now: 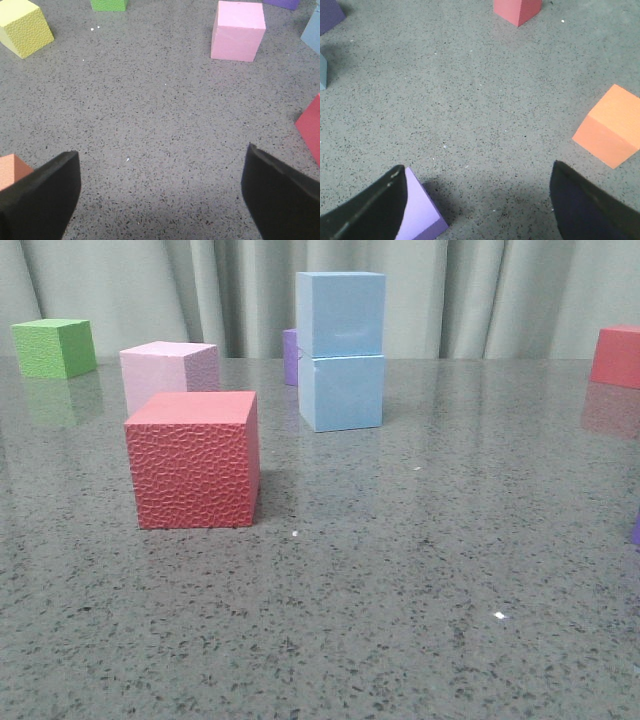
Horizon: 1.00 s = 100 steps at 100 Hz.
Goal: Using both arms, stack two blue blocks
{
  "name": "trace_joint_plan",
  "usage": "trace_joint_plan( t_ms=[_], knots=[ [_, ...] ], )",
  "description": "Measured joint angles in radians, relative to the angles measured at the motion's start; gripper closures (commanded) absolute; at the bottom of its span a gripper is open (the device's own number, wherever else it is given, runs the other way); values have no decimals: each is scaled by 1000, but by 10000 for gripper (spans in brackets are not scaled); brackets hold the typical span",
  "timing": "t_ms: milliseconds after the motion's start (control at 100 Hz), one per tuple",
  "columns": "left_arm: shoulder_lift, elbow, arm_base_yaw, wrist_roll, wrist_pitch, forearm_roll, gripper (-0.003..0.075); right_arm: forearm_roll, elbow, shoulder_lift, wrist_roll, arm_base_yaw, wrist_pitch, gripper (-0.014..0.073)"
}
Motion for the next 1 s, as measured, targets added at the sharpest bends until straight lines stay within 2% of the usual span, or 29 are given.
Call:
trace_joint_plan(
  t_ms=[80,160,230,340,380,450,520,1000],
  knots=[
    [0,0,0,-2,-2,2,112,0,2,0,0,0,-2,88],
    [0,0,0,-4,-2,4,172,0,2,0,-2,0,-2,212],
    [0,0,0,-4,-4,4,267,0,2,0,-2,0,-2,345],
    [0,0,0,-4,-4,4,456,0,2,0,-2,0,-4,560],
    [0,0,0,-4,-4,4,540,0,2,0,-2,0,-4,629],
    [0,0,0,-4,-6,4,645,0,2,0,-2,0,-4,718],
    [0,0,0,-4,-5,4,739,0,2,0,-2,0,-5,713],
    [0,0,0,-4,-5,4,739,0,2,0,-2,0,-5,716]
  ],
)
